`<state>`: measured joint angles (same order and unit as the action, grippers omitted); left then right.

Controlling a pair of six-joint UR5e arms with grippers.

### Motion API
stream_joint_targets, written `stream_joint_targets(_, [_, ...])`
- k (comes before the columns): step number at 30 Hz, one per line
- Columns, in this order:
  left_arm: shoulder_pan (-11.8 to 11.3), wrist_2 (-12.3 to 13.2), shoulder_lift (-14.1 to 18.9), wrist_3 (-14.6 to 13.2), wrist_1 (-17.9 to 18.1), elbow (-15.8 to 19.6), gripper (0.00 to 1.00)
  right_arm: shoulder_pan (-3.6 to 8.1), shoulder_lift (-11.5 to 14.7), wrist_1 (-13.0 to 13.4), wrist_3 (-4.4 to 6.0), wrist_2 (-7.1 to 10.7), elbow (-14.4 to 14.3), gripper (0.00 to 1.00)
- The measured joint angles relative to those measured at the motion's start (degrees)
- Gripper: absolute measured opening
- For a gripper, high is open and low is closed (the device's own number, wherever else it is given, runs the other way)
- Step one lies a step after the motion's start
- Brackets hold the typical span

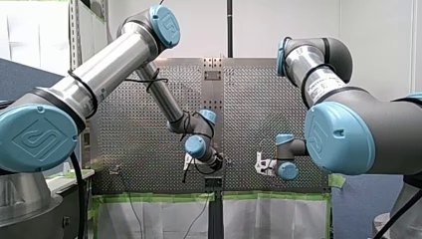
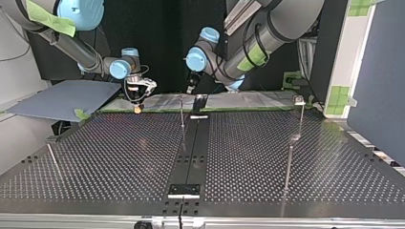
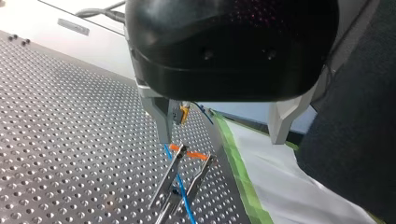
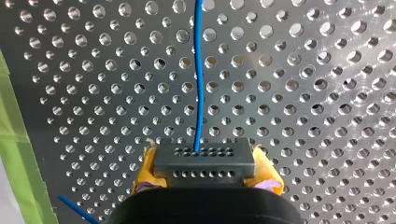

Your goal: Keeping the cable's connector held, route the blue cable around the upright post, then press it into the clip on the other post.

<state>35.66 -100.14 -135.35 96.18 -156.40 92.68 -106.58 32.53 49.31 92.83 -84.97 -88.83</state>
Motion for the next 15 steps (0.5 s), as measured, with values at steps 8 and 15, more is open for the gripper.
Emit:
stream_joint_targets(8, [-0.8,2.0,-0.1,3.9,3.9,0.4,1.00,0.00,0.0,0.0,0.00,0.06,0.0,0.00])
stream_joint_targets(15, [-1.3,3.6,-1.0,6.9,6.9,0.4,1.00,0.04,0.0,-0.1,0.00,0.06,0.0,0.00])
